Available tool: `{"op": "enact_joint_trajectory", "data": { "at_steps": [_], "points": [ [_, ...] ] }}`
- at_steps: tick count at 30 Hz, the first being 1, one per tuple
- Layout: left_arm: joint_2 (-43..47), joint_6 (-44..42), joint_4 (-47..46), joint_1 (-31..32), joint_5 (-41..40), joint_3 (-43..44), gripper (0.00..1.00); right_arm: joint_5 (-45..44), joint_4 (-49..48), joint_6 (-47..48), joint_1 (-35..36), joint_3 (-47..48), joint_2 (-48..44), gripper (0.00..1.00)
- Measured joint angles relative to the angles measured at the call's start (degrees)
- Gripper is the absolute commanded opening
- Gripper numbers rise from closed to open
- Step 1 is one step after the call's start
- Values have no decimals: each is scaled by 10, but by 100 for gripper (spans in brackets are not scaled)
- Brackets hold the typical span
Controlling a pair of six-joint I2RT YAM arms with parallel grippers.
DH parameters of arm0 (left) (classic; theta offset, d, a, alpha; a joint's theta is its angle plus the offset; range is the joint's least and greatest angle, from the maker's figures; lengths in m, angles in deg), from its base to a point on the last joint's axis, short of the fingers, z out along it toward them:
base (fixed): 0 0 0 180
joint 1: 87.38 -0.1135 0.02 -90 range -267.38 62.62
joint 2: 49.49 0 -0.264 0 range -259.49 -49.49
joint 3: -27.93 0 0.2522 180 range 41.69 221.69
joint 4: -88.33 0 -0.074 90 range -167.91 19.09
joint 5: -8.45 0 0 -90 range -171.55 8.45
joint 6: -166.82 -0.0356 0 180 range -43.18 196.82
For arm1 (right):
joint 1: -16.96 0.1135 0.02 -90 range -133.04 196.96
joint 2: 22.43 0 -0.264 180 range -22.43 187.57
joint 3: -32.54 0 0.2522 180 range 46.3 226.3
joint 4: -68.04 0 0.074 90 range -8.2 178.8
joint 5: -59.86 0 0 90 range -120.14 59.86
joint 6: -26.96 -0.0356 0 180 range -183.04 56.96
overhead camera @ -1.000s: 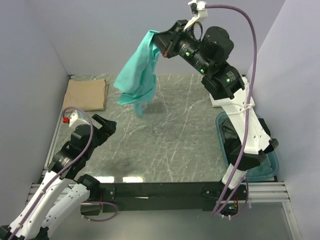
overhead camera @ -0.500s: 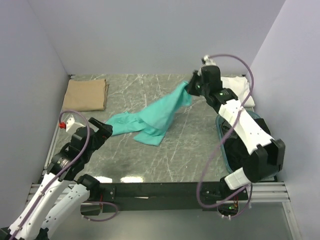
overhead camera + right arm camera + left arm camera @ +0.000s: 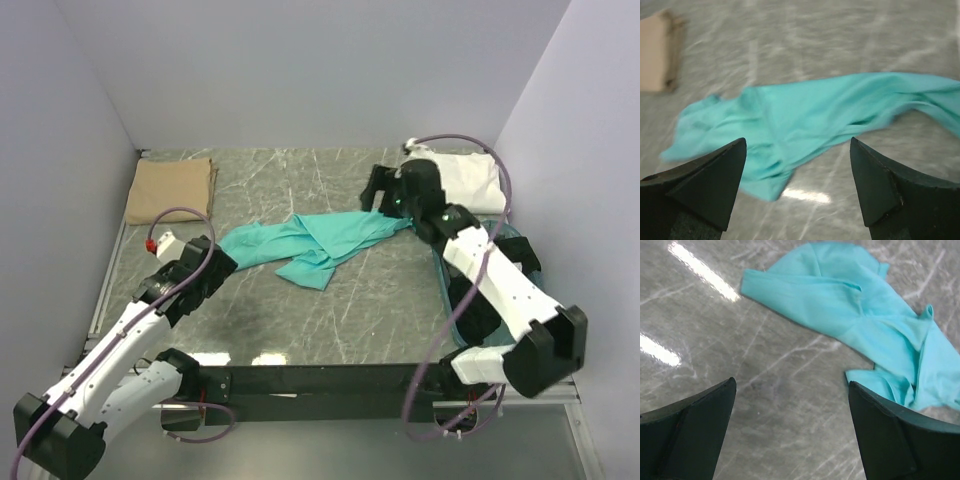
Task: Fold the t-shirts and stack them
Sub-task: Flatten the tshirt out
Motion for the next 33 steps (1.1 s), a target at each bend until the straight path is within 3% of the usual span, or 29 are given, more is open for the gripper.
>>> {"op": "enact_joint_trajectory", "data": {
  "at_steps": [5, 9, 12, 18, 26, 31, 32, 33],
  "points": [
    [-33, -23, -61, -93, 35, -25, 100, -10, -36, 6, 175, 2, 1, 90],
    [-89, -61, -120, -197, 100, -50, 97, -38, -31, 3, 283, 30, 118, 86],
    [-137, -80, -155, -223, 132, -60, 92, -51, -12, -2, 329, 80, 228, 84],
    [-214, -101, -205, -239, 164, -60, 85, -71, 38, -16, 359, 171, 374, 82],
    [-262, -111, -237, -242, 160, -59, 65, -116, 60, -29, 359, 214, 444, 79],
    [-284, -112, -259, -243, 160, -52, 54, -151, 77, -47, 359, 222, 462, 70],
    [-289, -113, -264, -243, 160, -50, 53, -155, 79, -49, 359, 223, 463, 67],
    [-294, -114, -266, -243, 160, -48, 49, -162, 82, -53, 359, 224, 463, 56]
  ]
}}
